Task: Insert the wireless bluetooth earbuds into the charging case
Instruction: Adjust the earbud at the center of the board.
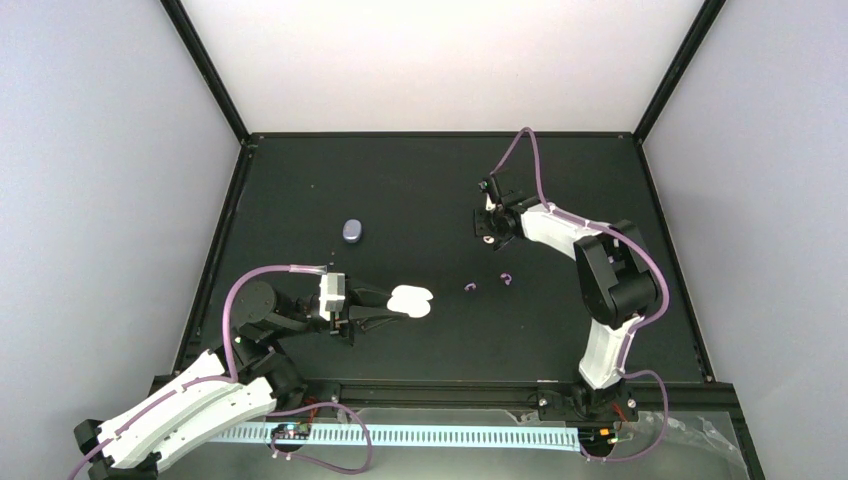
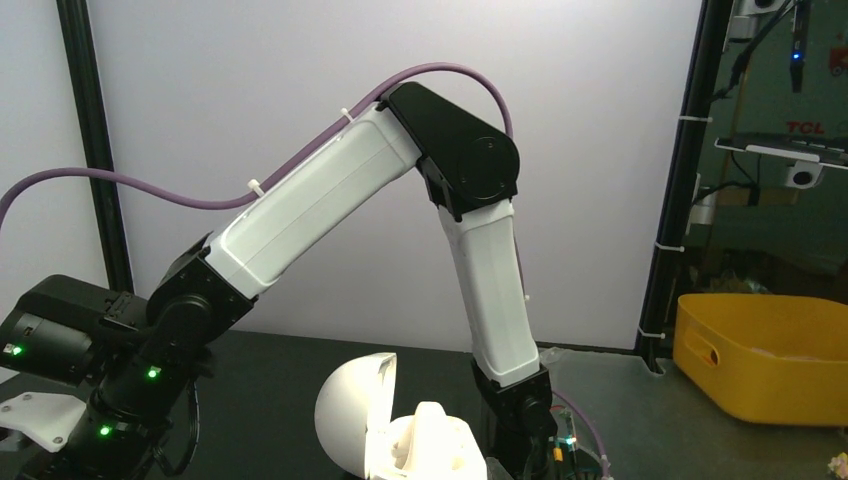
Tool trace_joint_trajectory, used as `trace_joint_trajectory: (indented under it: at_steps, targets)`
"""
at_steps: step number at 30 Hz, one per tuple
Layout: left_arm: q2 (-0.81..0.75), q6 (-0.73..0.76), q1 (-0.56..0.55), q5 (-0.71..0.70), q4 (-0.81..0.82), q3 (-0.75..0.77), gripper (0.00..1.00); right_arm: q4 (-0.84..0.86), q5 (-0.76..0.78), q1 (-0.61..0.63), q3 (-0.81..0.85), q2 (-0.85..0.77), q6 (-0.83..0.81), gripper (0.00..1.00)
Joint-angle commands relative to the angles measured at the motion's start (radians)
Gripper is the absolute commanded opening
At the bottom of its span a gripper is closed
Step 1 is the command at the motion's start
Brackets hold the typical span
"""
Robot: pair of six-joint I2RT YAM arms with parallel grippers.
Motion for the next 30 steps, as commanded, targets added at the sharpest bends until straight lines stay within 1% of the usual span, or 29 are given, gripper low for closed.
trace_joint_trajectory:
  at_steps: [1,7,13,23,30]
  targets:
    - [0.002,0.014,-0.005,0.006,-0.002,0.013,0.02,-0.006,-0.006,0.006,0.019,0.036,-0.019,0.35]
    - [0.0,0.012,-0.004,0.005,-0.002,0.012,0.02,-0.003,-0.016,0.006,0.013,0.052,-0.016,0.34]
    - [0.001,0.012,-0.004,0.005,-0.002,0.011,0.01,-0.008,0.008,0.006,0.018,0.057,-0.019,0.33]
    - [-0.002,0.012,-0.005,-0.001,-0.003,0.01,0.01,-0.026,0.103,0.004,0.017,0.058,-0.03,0.31]
    - [-0.003,0.012,-0.004,-0.001,-0.004,0.01,0.02,-0.029,0.138,0.003,0.015,0.062,-0.034,0.31]
